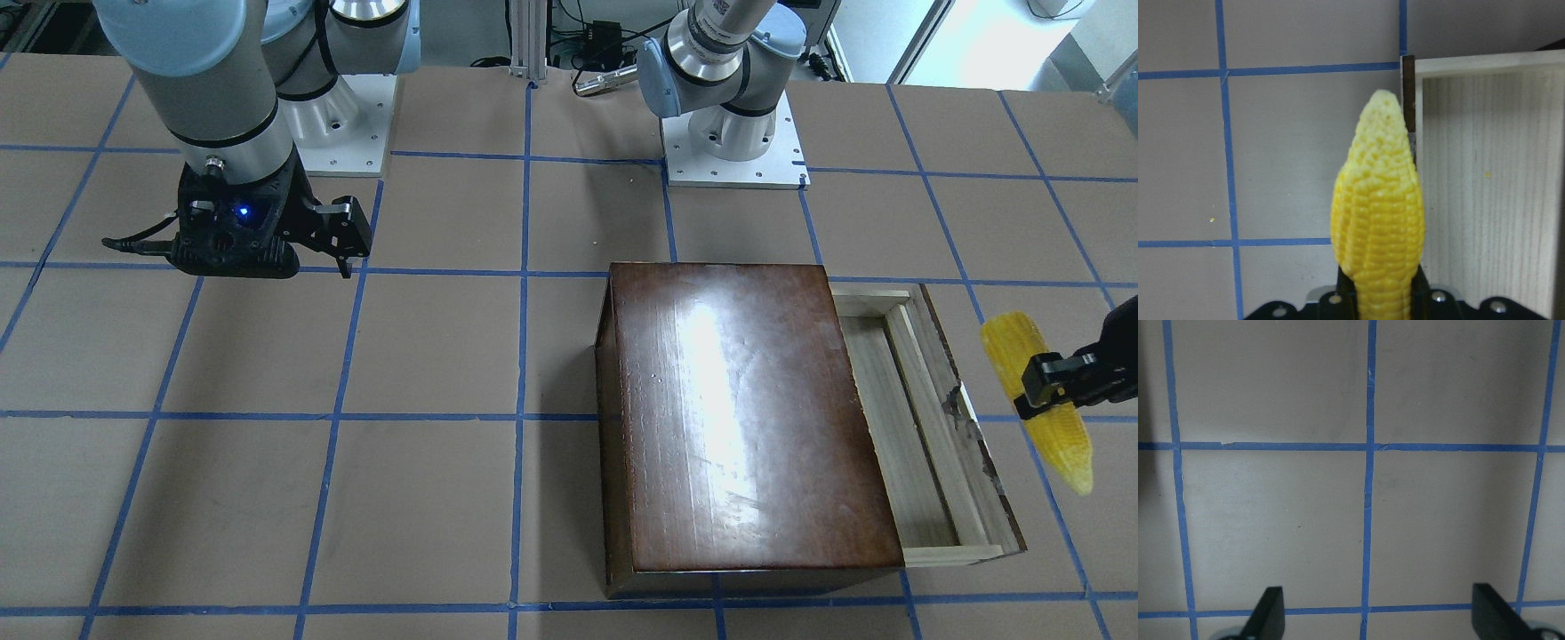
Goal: Open drawer and put corn inside
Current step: 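Carry the corn with the left gripper over the open drawer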
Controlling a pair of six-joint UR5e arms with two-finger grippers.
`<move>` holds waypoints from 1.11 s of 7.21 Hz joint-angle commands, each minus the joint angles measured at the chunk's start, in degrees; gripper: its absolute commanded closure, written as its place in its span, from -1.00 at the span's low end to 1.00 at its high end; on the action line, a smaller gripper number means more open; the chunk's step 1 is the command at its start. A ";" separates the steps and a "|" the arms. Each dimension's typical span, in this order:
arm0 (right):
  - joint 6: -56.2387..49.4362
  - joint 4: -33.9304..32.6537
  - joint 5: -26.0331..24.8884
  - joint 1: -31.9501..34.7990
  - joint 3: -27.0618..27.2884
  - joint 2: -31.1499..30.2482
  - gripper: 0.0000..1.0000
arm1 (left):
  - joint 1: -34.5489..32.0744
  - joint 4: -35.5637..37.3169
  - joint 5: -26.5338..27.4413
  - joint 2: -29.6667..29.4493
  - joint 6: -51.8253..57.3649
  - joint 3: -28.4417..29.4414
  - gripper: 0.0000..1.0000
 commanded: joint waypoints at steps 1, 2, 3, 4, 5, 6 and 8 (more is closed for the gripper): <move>0.00 -0.09 -0.09 0.00 0.00 0.00 -1.00 | -1.37 0.04 -2.34 -0.46 -3.80 -2.19 0.91; 0.00 0.00 -0.09 0.00 0.00 0.00 -1.00 | -1.46 0.56 -4.00 -0.56 -5.64 -4.29 0.91; 0.00 0.00 -0.09 0.00 0.00 0.00 -1.00 | -1.46 0.74 -4.37 -0.99 -6.18 -5.19 0.91; 0.00 0.00 -0.09 0.00 0.00 0.00 -1.00 | -1.46 0.83 -4.37 -1.26 -6.19 -5.19 0.91; 0.00 -0.09 -0.09 0.00 0.00 0.00 -1.00 | -1.29 2.83 -4.54 -1.70 -5.84 -5.28 0.91; 0.00 -0.09 -0.09 0.00 0.00 0.00 -1.00 | -1.28 3.11 -4.55 -2.57 -5.92 -5.37 0.91; 0.00 0.00 -0.09 0.00 0.00 0.00 -1.00 | -1.46 3.12 -4.81 -4.07 -5.05 -5.37 0.87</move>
